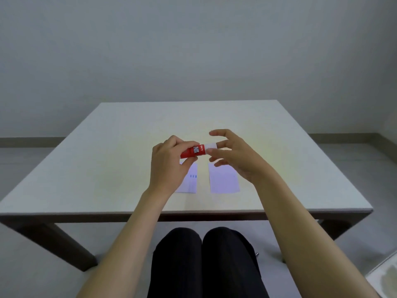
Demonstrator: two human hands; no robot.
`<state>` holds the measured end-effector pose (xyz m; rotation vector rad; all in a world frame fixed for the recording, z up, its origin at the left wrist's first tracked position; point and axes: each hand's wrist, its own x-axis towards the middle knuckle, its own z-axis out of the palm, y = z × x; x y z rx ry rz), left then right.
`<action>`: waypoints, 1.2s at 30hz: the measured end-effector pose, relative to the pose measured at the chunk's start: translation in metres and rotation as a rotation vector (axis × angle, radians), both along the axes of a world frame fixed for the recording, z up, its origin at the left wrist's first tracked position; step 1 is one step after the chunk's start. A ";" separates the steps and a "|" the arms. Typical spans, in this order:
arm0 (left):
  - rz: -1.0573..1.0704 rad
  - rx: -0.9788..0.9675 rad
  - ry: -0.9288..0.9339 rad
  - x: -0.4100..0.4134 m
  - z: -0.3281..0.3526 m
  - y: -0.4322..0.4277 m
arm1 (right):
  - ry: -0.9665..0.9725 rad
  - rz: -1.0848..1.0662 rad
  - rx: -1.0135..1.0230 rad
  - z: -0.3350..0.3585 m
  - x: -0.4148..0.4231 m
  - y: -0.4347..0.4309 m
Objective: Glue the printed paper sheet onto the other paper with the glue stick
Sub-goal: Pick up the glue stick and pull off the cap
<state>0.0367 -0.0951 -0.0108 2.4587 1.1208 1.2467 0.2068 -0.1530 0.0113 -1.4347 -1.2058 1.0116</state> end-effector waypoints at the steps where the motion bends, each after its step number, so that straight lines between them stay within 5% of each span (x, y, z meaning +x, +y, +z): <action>1: 0.002 0.003 0.001 0.000 0.001 0.001 | -0.022 -0.036 -0.034 0.001 -0.001 0.001; 4: 0.007 0.030 0.067 0.002 -0.001 0.001 | -0.124 -0.257 -0.037 -0.002 -0.011 0.006; 7: 0.035 0.023 0.118 0.000 -0.005 0.003 | -0.064 -0.221 0.047 -0.010 -0.012 0.009; 11: -0.022 -0.218 0.138 -0.012 -0.011 0.007 | -0.007 -0.339 0.162 -0.015 0.012 0.017; 14: -0.099 -0.507 -0.037 -0.019 -0.020 0.006 | -0.191 -0.588 0.077 -0.028 0.045 0.034; 19: -0.210 -0.827 -0.442 -0.023 -0.018 0.005 | -0.577 -0.542 -0.060 -0.069 0.061 0.053; 29: -0.228 -0.968 -0.763 -0.013 -0.018 0.008 | -0.718 -0.536 -0.095 -0.081 0.068 0.043; 32: -0.225 -0.993 -0.919 -0.003 -0.018 0.004 | -0.618 -0.560 0.151 -0.061 0.034 0.029; 36: -0.157 -1.045 -1.149 0.017 -0.015 -0.005 | -0.030 -0.229 0.248 -0.046 -0.032 0.005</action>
